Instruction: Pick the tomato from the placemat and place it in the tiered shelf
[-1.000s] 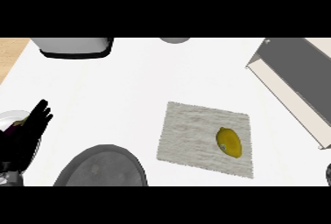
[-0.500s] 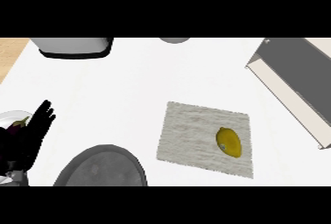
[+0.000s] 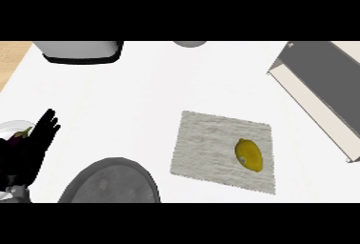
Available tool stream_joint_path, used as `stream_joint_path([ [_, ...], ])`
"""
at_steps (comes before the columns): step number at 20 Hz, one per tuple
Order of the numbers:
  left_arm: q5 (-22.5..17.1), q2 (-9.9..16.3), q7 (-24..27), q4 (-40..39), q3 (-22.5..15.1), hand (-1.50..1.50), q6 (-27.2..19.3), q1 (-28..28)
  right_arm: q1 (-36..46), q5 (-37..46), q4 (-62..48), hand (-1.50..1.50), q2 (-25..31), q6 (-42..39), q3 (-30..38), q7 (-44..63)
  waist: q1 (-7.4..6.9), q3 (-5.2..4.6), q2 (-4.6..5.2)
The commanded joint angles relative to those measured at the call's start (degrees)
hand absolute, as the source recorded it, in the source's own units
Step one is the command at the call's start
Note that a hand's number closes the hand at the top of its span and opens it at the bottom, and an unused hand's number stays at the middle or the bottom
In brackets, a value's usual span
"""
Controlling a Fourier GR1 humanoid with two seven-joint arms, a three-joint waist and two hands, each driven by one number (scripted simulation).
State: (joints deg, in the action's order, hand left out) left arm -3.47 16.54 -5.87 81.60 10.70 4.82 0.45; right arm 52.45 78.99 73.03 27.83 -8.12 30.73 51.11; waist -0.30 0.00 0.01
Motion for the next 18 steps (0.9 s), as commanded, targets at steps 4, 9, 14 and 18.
stream_joint_path([
  [4, -1.57, 1.91, -0.50, -2.93, 2.55, 0.00, 1.71, -3.28, 0.17, -6.59, 2.65, -1.50, -1.62, 7.30, 2.75, 0.32, 0.21, -0.01, 0.03],
  [9, -0.32, 0.68, -0.85, -1.68, 1.71, 0.00, 0.47, -2.29, -1.13, -12.91, 10.25, -1.50, -3.64, 9.13, 5.97, 1.64, 0.64, 0.00, -0.14],
  [14, 0.30, -0.57, 0.23, 0.81, 0.64, 0.00, 1.03, 2.07, -2.21, -17.62, 20.86, -1.50, -3.01, 7.42, 7.21, 3.16, 0.65, 0.00, -0.32],
  [18, -0.76, 1.40, -1.17, -0.78, 2.72, 0.00, 1.64, -0.79, -1.34, -19.57, 31.73, -1.50, -0.28, -0.09, 6.70, 8.14, 1.05, -0.03, -0.38],
])
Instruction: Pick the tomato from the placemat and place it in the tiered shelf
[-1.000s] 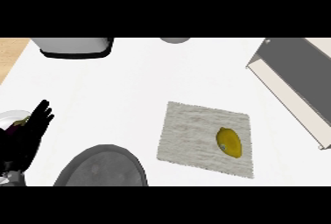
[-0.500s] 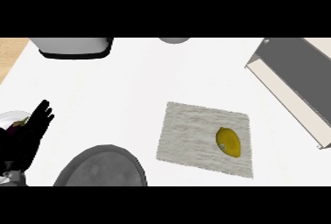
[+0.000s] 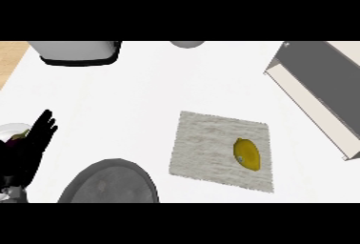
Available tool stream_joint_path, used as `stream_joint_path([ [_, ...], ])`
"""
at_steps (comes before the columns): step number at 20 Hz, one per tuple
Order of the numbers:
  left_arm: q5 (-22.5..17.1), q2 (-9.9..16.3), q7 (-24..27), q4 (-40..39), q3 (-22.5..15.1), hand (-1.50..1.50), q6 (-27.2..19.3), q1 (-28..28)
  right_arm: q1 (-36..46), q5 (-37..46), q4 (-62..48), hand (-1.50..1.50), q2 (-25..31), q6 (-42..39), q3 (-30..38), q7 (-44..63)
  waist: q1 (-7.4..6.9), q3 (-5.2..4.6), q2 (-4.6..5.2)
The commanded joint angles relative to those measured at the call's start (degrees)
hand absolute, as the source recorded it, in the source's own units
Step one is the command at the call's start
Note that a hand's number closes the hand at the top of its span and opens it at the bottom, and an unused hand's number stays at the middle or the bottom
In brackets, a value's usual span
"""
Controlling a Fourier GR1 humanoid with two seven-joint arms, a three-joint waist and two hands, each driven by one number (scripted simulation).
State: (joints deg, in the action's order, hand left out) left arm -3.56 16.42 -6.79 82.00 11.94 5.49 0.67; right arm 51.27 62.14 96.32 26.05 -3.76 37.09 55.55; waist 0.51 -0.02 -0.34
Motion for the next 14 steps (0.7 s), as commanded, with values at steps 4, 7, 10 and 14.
stream_joint_path([
  [4, -0.69, 0.37, 3.29, 0.43, 1.29, 0.00, 1.95, 4.97, -1.55, -3.65, 21.17, -1.50, 5.04, -14.90, 2.49, 10.94, 0.61, -0.07, -0.47],
  [7, -0.79, 1.09, 3.91, -2.62, 2.80, 0.00, 1.29, 2.74, -0.12, -6.69, 26.90, -1.50, 9.67, -23.37, 6.98, 13.71, 2.46, -0.17, -1.01],
  [10, -1.26, 2.12, -0.67, 1.00, 2.85, 0.00, 1.24, 3.13, -2.63, -9.07, 31.99, -1.50, 9.41, -30.67, 10.32, 15.53, 3.07, -0.06, -1.46],
  [14, 0.05, 0.35, 1.16, 0.51, 2.25, 0.00, -0.36, 4.32, -2.59, -13.67, 37.69, -1.50, 9.28, -37.30, 15.20, 15.95, 4.50, -0.14, -1.98],
])
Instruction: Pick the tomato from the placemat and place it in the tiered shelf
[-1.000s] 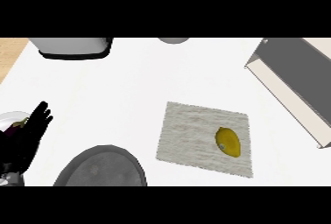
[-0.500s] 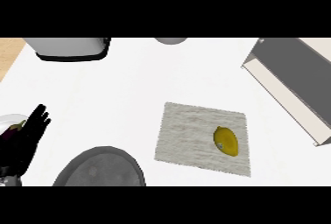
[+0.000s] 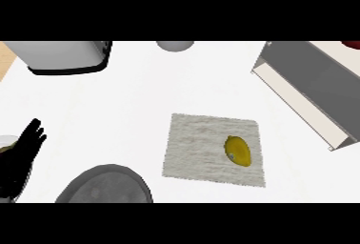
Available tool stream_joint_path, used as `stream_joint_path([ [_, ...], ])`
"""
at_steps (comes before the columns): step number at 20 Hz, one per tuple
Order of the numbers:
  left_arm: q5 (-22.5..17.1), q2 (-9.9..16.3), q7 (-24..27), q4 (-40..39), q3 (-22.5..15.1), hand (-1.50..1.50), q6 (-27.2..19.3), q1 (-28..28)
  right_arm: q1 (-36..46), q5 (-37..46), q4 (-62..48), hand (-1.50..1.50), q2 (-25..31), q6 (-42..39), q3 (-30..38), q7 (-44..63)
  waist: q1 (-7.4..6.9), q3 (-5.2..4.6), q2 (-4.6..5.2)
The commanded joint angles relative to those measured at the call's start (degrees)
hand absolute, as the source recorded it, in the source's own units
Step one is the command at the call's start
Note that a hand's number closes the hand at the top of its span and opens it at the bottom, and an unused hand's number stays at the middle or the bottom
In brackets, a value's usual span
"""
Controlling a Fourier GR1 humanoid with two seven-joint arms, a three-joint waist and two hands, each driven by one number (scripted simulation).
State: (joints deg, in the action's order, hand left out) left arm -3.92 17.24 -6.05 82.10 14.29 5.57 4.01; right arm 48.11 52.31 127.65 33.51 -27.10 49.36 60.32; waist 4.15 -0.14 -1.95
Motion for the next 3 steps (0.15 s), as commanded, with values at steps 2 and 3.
stream_joint_path([
  [2, -0.56, 0.40, -0.28, 0.11, 1.68, 0.00, -0.47, 2.04, 0.02, -6.27, 5.62, -1.50, 2.88, -16.94, 5.60, 8.95, 2.56, -0.05, -1.37],
  [3, -0.29, -0.40, 0.69, -0.76, 1.15, 0.00, -0.46, 2.14, 0.36, -6.47, 7.76, -1.50, 3.04, -17.95, 6.50, 9.61, 2.52, -0.14, -1.05],
])
